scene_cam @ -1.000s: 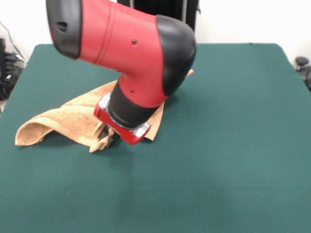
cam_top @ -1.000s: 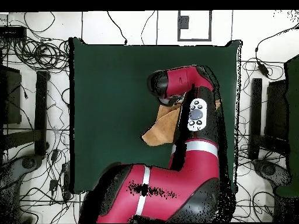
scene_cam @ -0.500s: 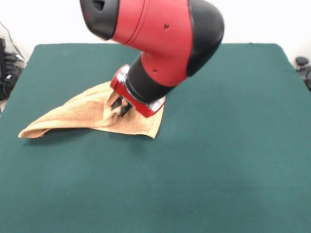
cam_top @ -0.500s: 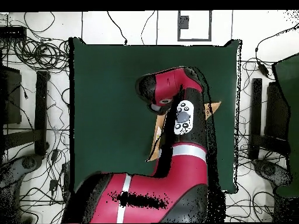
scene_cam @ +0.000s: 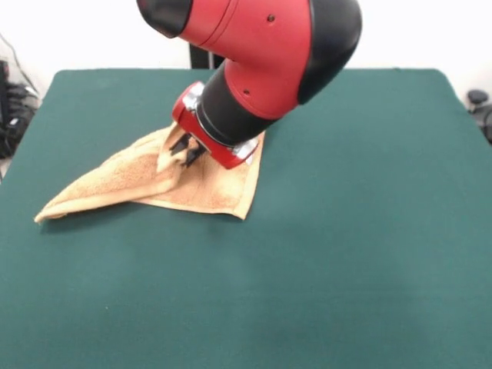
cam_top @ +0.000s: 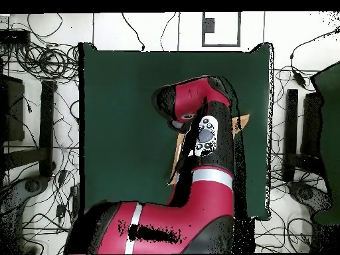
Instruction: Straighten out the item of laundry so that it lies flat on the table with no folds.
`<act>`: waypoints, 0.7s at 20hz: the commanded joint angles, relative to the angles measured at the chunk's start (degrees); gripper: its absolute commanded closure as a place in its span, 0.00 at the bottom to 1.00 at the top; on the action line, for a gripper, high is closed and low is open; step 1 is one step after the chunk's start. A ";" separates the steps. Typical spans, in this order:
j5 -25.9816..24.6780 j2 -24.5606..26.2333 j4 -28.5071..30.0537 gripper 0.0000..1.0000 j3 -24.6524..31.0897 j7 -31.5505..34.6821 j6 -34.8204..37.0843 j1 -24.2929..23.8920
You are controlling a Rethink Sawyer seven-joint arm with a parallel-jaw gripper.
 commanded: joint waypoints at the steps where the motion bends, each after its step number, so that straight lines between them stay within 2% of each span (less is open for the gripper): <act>1: 0.46 1.74 7.97 1.00 1.10 -0.24 3.40 2.78; 4: -1.32 0.82 7.84 1.00 -1.07 -0.62 4.89 4.36; 7: -3.52 -1.59 8.23 1.00 -3.86 -4.41 7.16 5.45; 14: -5.78 -4.89 9.40 1.00 -6.65 -10.58 9.26 5.16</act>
